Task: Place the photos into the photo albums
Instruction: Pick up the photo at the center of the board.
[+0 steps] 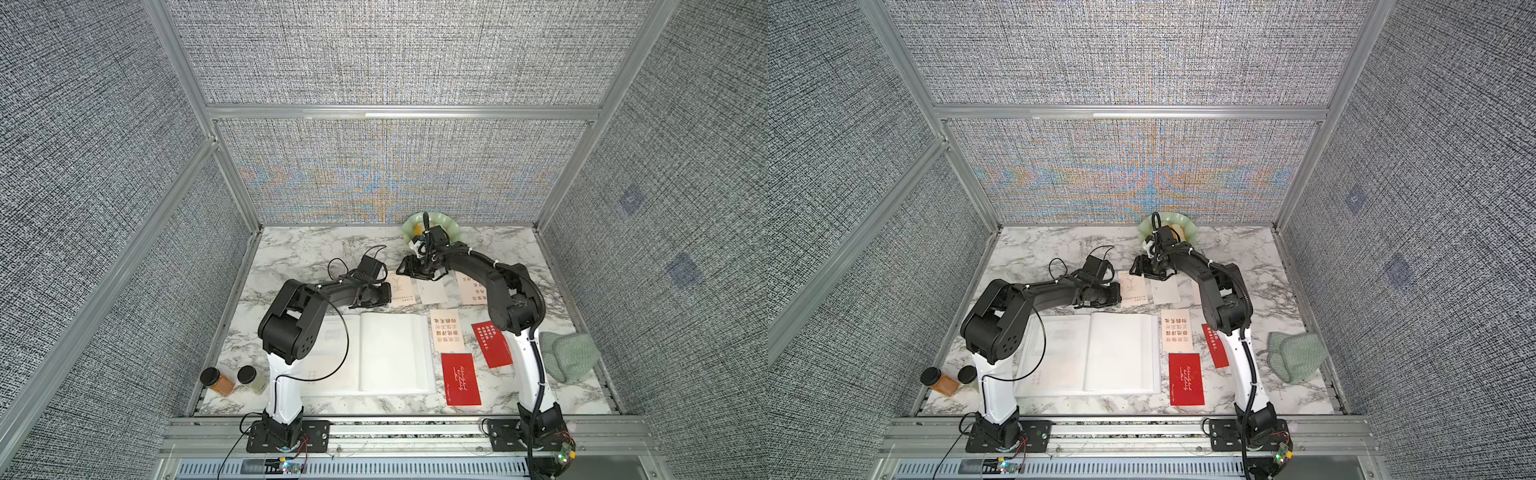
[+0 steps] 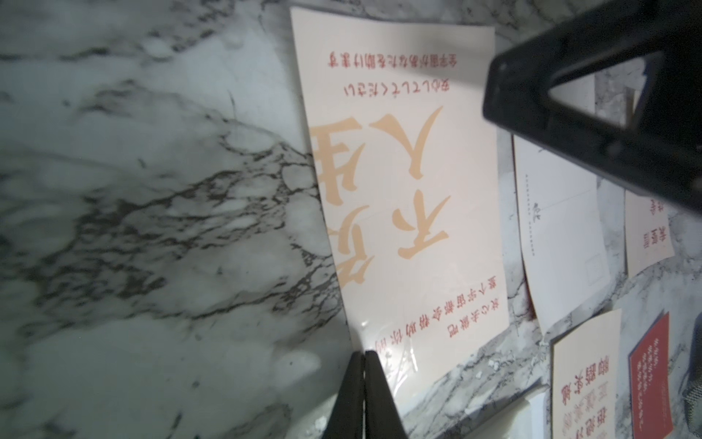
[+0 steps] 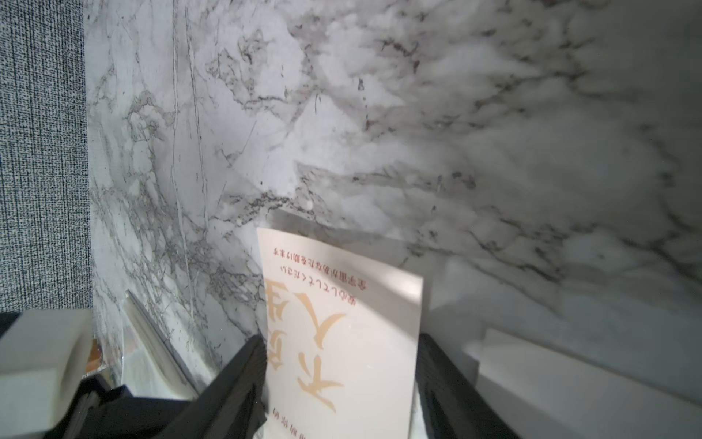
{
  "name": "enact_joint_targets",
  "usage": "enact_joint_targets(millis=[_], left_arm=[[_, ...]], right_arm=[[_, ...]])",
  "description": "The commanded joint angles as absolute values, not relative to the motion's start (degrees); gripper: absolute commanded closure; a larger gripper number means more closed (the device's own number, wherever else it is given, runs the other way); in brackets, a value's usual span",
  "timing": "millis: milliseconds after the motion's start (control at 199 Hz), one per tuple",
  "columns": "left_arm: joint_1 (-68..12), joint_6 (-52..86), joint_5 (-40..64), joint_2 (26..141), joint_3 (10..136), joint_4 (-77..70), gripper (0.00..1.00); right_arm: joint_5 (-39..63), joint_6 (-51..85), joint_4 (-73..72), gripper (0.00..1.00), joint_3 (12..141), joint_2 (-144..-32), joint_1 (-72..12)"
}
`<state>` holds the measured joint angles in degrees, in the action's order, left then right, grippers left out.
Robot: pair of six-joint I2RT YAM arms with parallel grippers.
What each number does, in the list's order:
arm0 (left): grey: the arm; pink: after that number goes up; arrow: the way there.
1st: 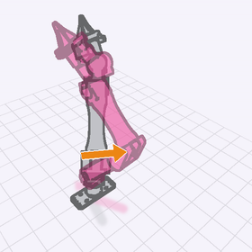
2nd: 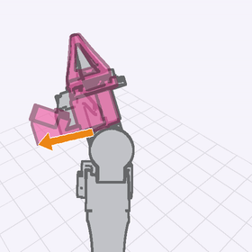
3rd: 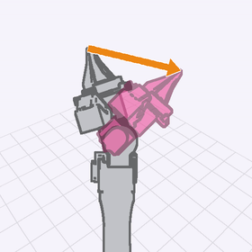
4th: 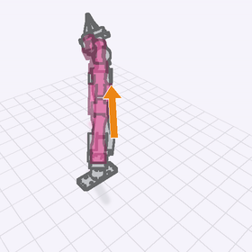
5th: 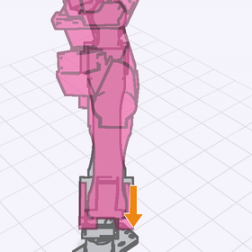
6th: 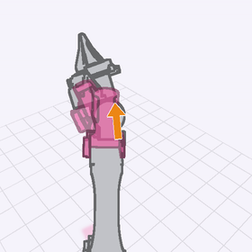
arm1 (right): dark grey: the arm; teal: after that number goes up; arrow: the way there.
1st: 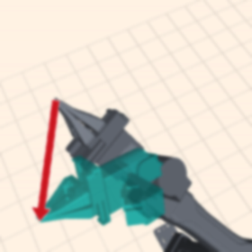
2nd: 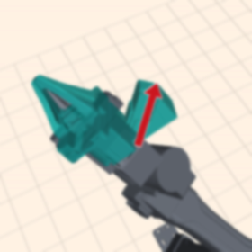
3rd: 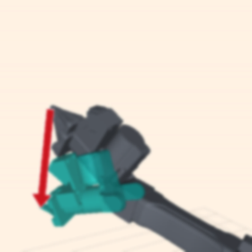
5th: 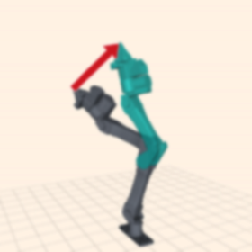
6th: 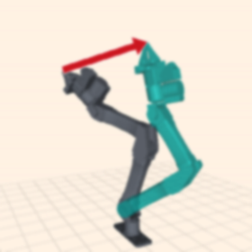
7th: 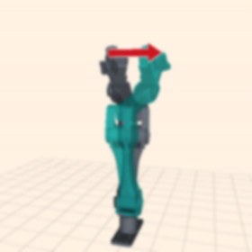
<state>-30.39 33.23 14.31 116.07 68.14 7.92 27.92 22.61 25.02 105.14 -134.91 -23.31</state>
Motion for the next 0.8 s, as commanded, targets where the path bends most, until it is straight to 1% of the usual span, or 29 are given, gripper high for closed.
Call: enact_joint_targets(millis=[0,332,473,604,796], left_arm=[[-29.98,32.87,7.8,118.2,67.39,20.78,0.91],[-29.84,32.87,7.65,118.69,67.52,20.92,0.91],[-29.71,32.87,7.64,118.48,67.24,20.83,0.91],[-29.71,32.97,7.69,118.2,67.24,20.83,0.91],[-29.71,32.99,7.8,117.79,67.24,20.87,0.91]], right_arm=[[28.67,22.42,29.74,0.34,102.47,-134.35,-23.46],[32.53,22.43,27.16,0.36,98.39,-130.91,-23.5],[32.95,23.28,26.21,0.38,96.34,-128.98,-23.48],[33.62,23.99,25.32,0.42,94.81,-127.74,-23.55],[34.15,25.21,24.35,0.54,94.19,-126.53,-23.95]])
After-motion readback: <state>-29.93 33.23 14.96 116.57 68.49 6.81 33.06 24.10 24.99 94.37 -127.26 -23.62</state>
